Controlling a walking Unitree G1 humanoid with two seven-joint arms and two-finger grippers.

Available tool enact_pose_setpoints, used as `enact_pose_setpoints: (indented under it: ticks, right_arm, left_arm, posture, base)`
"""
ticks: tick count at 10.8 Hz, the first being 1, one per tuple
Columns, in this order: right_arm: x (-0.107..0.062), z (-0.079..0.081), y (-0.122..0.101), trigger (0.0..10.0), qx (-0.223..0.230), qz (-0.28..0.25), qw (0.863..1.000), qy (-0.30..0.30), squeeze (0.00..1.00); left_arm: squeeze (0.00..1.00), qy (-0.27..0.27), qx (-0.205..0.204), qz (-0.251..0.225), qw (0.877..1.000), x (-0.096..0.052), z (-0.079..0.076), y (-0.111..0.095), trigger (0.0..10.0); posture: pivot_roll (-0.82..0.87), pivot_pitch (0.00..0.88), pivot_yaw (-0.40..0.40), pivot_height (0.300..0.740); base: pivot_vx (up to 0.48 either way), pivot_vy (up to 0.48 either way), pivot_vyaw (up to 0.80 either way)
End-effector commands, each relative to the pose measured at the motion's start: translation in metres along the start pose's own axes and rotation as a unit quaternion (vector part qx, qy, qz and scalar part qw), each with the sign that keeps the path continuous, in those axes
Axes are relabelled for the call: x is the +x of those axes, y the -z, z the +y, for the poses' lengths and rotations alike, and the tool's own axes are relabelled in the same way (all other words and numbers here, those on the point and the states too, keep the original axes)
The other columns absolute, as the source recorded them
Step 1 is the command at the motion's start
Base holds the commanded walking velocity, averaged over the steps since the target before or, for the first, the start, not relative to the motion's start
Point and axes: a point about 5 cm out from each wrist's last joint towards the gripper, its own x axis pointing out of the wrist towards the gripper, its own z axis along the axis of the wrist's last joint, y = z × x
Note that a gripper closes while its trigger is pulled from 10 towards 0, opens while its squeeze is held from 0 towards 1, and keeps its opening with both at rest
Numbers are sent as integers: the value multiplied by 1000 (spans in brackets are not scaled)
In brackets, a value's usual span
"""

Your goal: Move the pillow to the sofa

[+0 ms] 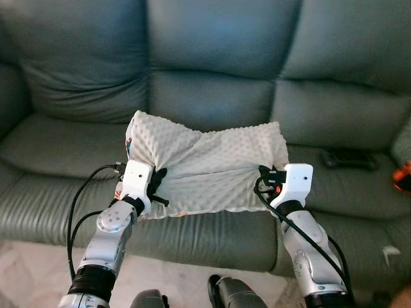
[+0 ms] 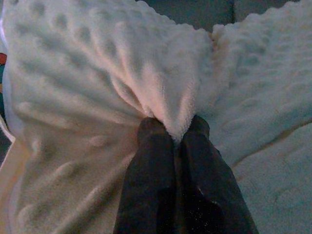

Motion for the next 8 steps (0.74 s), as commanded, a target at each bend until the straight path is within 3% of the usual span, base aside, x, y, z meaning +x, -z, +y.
enact_pose_setpoints:
  ticks: [1, 3, 5, 8]
  right_arm:
    - [-2, -6, 0, 10000, -3, -2, 1000, 18, 0]
    - [-3, -5, 1, 10000, -2, -2, 1000, 18, 0]
    - [-3, -6, 2, 10000, -3, -2, 1000, 19, 0]
    - [-1, -5, 2, 10000, -3, -1, 1000, 17, 0]
  left_arm:
    - [0, 4, 7, 0, 1000, 2, 1, -2, 10000]
    - [0, 7, 4, -3, 1000, 3, 0, -3, 10000]
    - [0, 8, 3, -2, 1000, 3, -1, -2, 10000]
    - [0, 8, -3, 0, 1000, 3, -1, -2, 10000]
  posture:
    - [-91, 121, 2, 740]
    - [-93, 122, 4, 740]
    - [-93, 122, 3, 740]
    - [-92, 125, 0, 740]
  base:
    - [0, 0, -631]
    - [0, 0, -688]
    - [0, 0, -222]
    - [0, 445, 0]
